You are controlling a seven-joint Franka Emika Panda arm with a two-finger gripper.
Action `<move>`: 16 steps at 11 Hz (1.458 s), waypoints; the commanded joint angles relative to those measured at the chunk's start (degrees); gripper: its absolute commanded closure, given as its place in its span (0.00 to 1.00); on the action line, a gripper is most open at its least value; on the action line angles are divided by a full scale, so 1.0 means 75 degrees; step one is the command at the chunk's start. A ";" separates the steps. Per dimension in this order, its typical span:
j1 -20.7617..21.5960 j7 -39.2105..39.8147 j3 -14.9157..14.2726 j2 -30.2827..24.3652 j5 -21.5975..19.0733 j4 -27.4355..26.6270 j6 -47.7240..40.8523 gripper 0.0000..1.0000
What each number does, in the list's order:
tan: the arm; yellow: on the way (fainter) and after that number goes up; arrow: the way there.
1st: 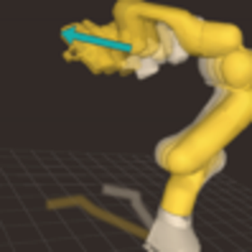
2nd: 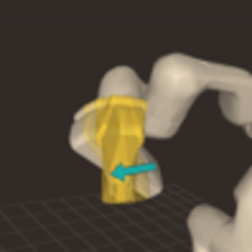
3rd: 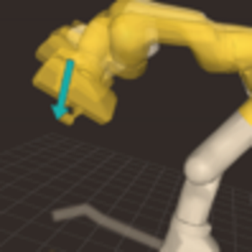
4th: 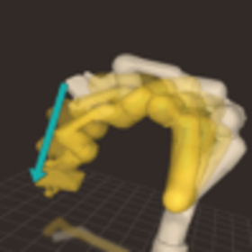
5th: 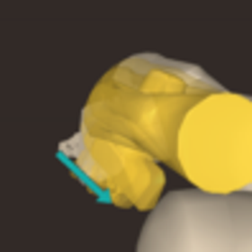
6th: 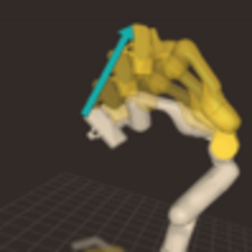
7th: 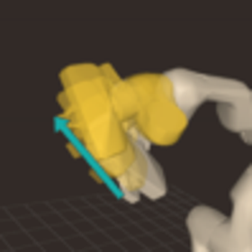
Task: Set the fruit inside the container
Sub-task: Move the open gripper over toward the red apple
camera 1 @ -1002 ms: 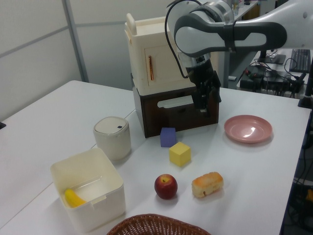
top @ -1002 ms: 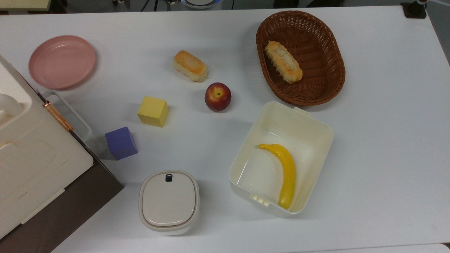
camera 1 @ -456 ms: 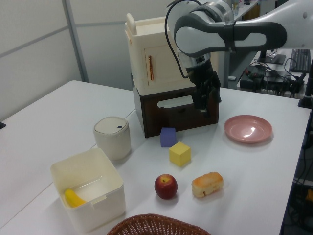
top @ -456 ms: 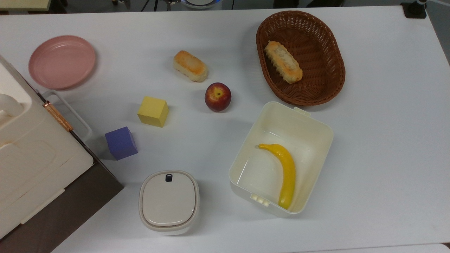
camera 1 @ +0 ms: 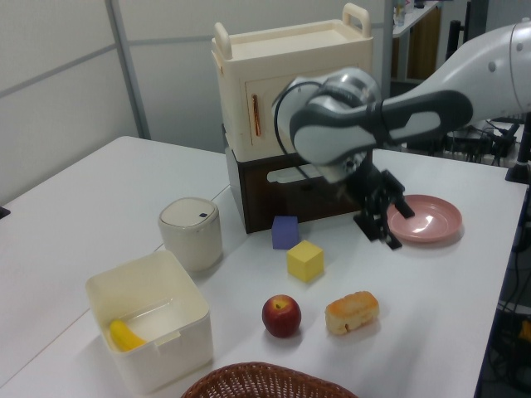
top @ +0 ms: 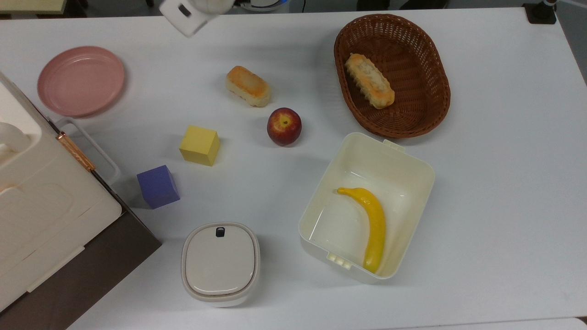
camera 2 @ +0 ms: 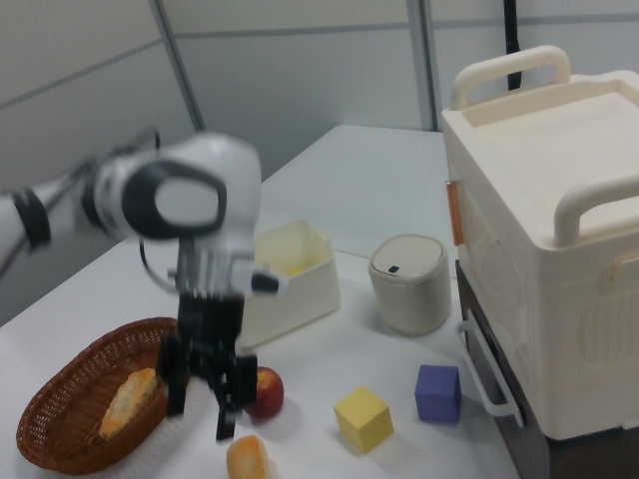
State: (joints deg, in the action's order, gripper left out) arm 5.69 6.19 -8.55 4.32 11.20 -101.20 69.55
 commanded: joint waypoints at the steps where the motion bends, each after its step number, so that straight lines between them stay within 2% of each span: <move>1: -0.0362 0.0442 -0.0641 -0.0015 -0.0896 0.1763 -0.0732 0.00; 4: -0.0185 0.0323 -0.0641 0.0091 -0.0778 0.1798 -0.0193 0.00; 8: -0.0197 0.0299 -0.0652 0.0080 -0.0766 0.1810 0.0240 0.00; 16: -0.0208 0.0042 -0.0652 0.0045 -0.0579 0.1810 0.1997 0.00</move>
State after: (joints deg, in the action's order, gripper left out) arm 3.79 7.60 -13.21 5.24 6.06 -87.71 81.65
